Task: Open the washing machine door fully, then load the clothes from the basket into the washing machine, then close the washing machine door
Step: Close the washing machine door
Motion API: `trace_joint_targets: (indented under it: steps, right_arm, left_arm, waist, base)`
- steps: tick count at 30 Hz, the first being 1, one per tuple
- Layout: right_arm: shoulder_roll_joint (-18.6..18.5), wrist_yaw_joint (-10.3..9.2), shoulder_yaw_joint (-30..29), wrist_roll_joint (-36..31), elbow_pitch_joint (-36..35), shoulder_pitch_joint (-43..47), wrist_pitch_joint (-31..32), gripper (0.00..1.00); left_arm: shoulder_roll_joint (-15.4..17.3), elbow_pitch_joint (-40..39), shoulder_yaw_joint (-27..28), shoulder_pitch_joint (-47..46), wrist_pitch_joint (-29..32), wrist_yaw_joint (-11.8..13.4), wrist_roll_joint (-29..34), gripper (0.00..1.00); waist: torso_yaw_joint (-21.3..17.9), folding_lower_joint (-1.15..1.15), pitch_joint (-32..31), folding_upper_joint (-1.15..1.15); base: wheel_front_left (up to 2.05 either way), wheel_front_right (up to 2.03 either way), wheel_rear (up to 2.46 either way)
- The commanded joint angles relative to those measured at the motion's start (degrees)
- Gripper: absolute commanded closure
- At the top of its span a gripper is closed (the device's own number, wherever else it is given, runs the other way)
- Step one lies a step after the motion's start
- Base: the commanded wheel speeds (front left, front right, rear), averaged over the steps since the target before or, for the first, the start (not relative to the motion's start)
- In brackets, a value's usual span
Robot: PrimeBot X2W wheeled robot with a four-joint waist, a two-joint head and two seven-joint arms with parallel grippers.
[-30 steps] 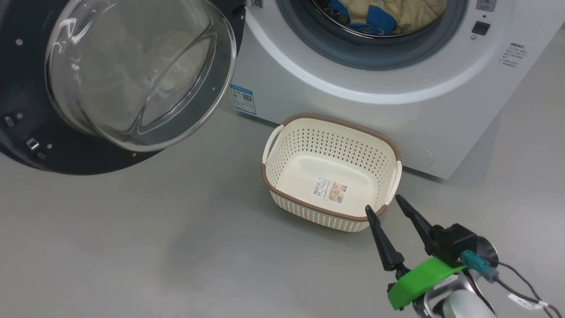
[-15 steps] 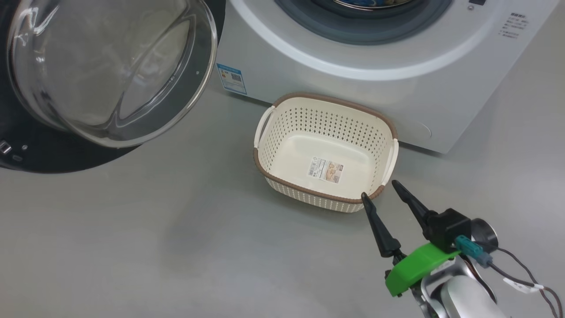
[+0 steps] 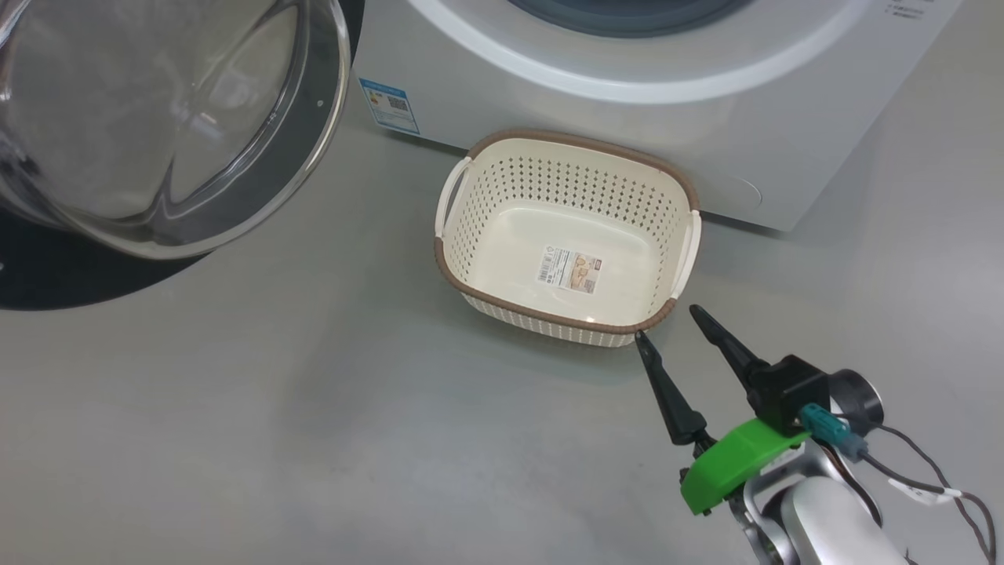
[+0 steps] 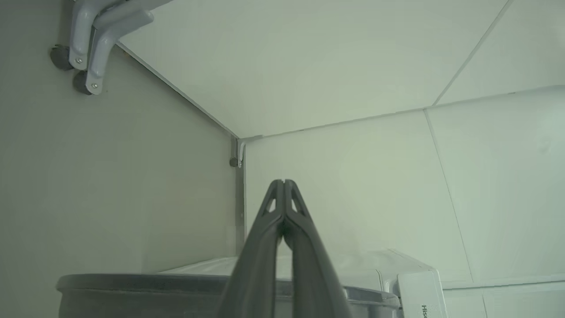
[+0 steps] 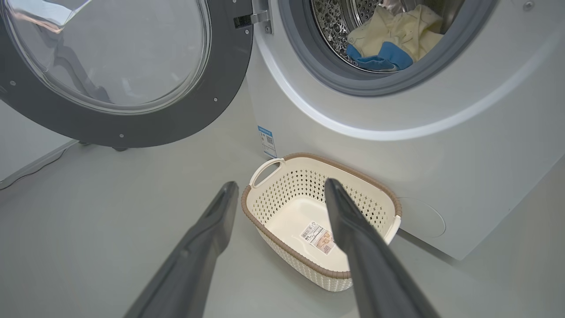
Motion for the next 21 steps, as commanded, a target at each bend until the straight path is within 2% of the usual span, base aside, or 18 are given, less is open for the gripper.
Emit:
trace_joint_targets:
  steps: [1, 12, 21]
  right_arm:
    - [-0.1, 0.00, 1.4, -0.6, -2.2, -2.2, 0.4, 0.00]
    - [-0.1, 0.00, 1.6, -1.5, -3.1, -2.5, 1.6, 0.00]
    - [-0.1, 0.00, 1.6, -2.2, -4.3, -1.9, 2.4, 0.00]
  left_arm:
    - [4.0, -3.4, 0.6, 0.3, 1.6, -0.4, -0.8, 1.00]
    - [2.2, -7.7, -0.1, 3.2, 4.0, -0.4, -2.5, 1.00]
    - [1.2, -9.5, -0.9, 4.8, 3.6, -0.4, -2.6, 1.00]
  waist:
    - [-0.2, 0.00, 0.4, 0.00]
    - [-1.6, 0.00, 1.7, 0.00]
    - [-2.9, 0.00, 2.6, 0.00]
  base:
    - [0.00, 0.00, 0.00]
    - [0.00, 0.00, 0.00]
    - [0.00, 0.00, 0.00]
